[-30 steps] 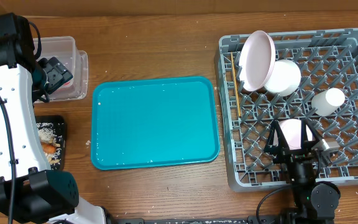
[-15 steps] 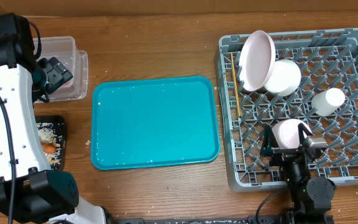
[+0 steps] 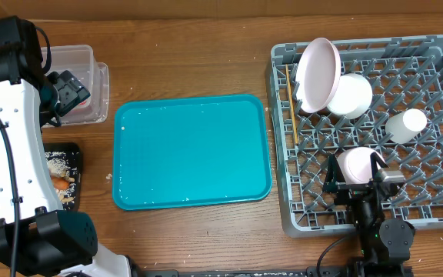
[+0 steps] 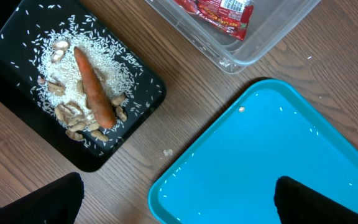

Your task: Sort waste into correct bins and load items into the dishwasher

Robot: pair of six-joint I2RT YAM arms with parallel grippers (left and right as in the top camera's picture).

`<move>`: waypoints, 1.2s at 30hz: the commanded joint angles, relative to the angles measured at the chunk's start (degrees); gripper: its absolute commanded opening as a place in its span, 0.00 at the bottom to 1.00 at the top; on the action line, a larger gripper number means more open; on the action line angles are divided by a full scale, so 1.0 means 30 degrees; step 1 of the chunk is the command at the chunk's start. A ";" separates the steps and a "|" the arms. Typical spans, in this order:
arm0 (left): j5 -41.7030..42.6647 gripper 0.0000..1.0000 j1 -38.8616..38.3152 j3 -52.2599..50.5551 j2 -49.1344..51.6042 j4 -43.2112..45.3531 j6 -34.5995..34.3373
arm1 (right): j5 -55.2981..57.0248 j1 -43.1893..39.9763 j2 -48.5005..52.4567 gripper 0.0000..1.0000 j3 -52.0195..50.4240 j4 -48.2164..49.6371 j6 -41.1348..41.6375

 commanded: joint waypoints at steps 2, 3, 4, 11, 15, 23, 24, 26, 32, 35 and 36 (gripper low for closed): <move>-0.0058 1.00 -0.0007 0.0277 -0.0306 -0.0036 0.0000 | 0.0168 -0.0109 -0.0189 1.00 -0.0197 0.0117 -0.0102; -0.0058 1.00 -0.0007 0.0277 -0.0306 -0.0036 0.0007 | 0.0168 -0.0109 -0.0189 1.00 -0.0197 0.0117 -0.0102; -0.0058 1.00 -0.0007 0.0277 -0.0306 -0.0036 0.0007 | 0.0168 -0.0109 -0.0189 1.00 -0.0197 0.0117 -0.0102; -0.0058 1.00 -0.0007 0.0277 -0.0306 -0.0036 0.0007 | 0.0168 -0.0109 -0.0189 1.00 -0.0197 0.0117 -0.0095; -0.0058 1.00 -0.0007 0.0277 -0.0306 -0.0036 0.0000 | 0.0168 -0.0109 -0.0189 1.00 -0.0197 0.0117 -0.0102; -0.0058 1.00 -0.0007 0.0277 -0.0211 -0.0036 0.0000 | 0.0168 -0.0109 -0.0189 1.00 -0.0197 0.0117 -0.0102; -0.0058 1.00 -0.0007 0.0277 -0.0219 -0.0036 0.0000 | 0.0168 -0.0109 -0.0189 1.00 -0.0197 0.0117 -0.0095; -0.0058 1.00 -0.0007 0.0277 -0.0226 -0.0036 0.0007 | 0.0168 -0.0109 -0.0189 1.00 -0.0197 0.0117 -0.0095; -0.0058 1.00 -0.0022 0.0277 -0.0262 -0.0036 0.0007 | 0.0175 -0.0109 -0.0189 1.00 -0.0197 0.0117 -0.0102; -0.0262 1.00 -0.0153 0.0277 -0.0466 -0.0051 0.0109 | 0.0168 -0.0109 -0.0189 1.00 -0.0197 0.0117 -0.0102; -0.0765 1.00 -0.0270 0.0277 -0.0670 -0.0058 0.0619 | 0.0168 -0.0109 -0.0189 1.00 -0.0197 0.0117 -0.0102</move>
